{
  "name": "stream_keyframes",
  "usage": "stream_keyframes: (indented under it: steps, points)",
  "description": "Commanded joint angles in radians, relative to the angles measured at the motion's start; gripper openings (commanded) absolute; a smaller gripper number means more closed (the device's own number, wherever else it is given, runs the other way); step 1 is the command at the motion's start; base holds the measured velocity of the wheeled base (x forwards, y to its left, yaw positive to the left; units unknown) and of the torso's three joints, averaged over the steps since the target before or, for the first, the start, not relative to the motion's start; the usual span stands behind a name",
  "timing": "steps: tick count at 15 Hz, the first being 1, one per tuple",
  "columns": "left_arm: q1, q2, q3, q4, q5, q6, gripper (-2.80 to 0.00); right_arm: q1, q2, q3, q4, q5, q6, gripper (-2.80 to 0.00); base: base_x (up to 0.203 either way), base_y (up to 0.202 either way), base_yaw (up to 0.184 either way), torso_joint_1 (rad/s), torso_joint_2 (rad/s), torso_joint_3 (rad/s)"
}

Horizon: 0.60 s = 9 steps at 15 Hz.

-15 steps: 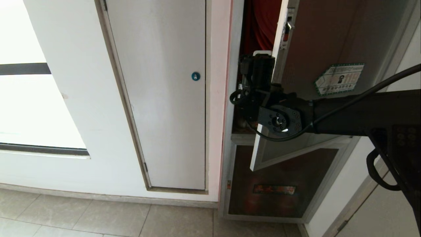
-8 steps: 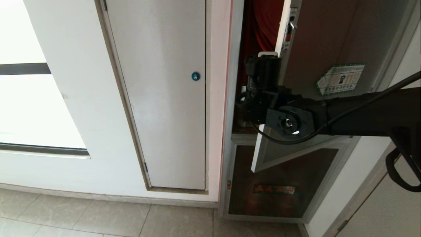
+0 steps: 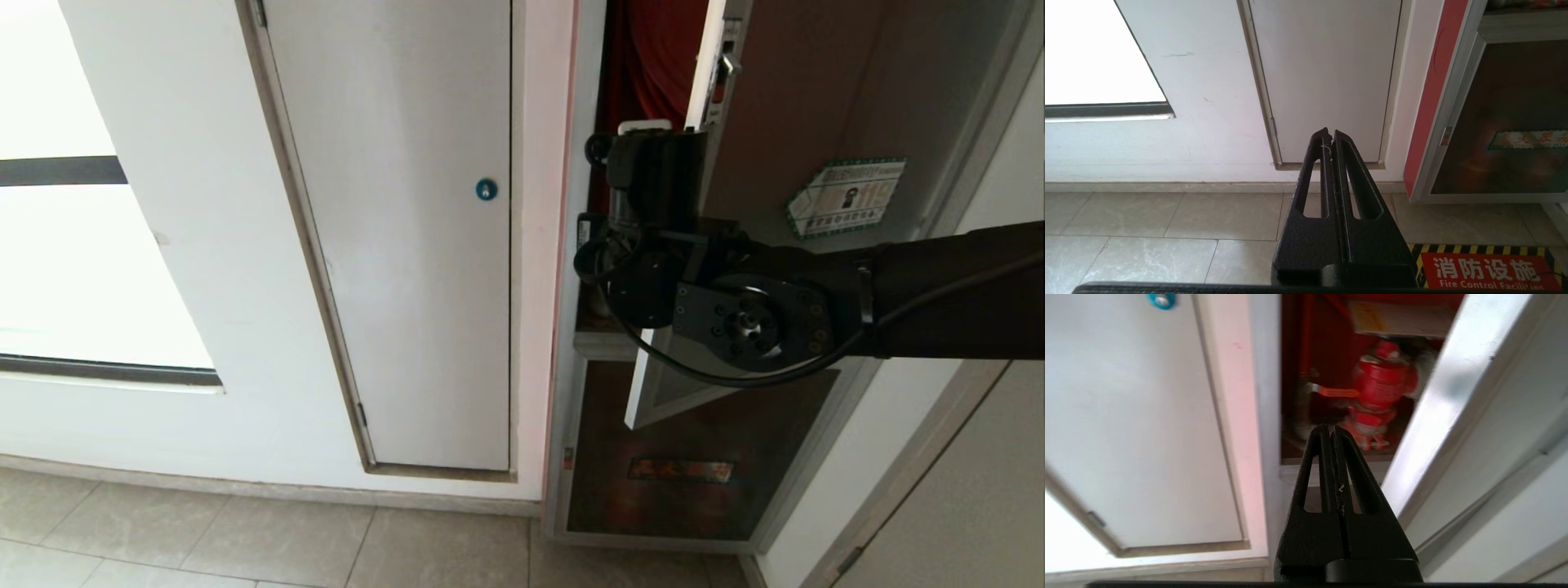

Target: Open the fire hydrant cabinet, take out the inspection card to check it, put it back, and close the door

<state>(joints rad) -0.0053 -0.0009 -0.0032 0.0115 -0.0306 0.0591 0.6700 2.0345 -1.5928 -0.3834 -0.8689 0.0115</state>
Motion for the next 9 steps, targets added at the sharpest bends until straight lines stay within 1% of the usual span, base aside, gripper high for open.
stream_keyframes:
  steps: [1,3,4,9]
  points:
    - [0.000,0.002,0.000,0.001,0.000,0.001,-2.80,-0.001,-0.005,-0.006,-0.003,0.009,-0.001,-2.80,0.000,0.000,0.000,0.000,0.00,0.000]
    - [0.000,0.001,0.000,0.001,0.000,0.001,-2.80,-0.001,0.017,-0.025,0.002,0.091,-0.007,-2.80,0.000,0.000,0.000,0.000,0.00,0.000]
    - [-0.001,0.002,0.000,0.001,0.000,0.001,-2.80,-0.002,0.044,-0.052,0.003,0.115,-0.017,-2.80,0.000,0.000,0.000,0.000,0.00,0.000]
    - [0.000,0.001,0.000,0.001,0.000,0.001,-2.80,-0.020,0.183,-0.258,0.028,0.171,-0.050,-2.80,0.000,0.000,0.000,0.000,0.00,0.000]
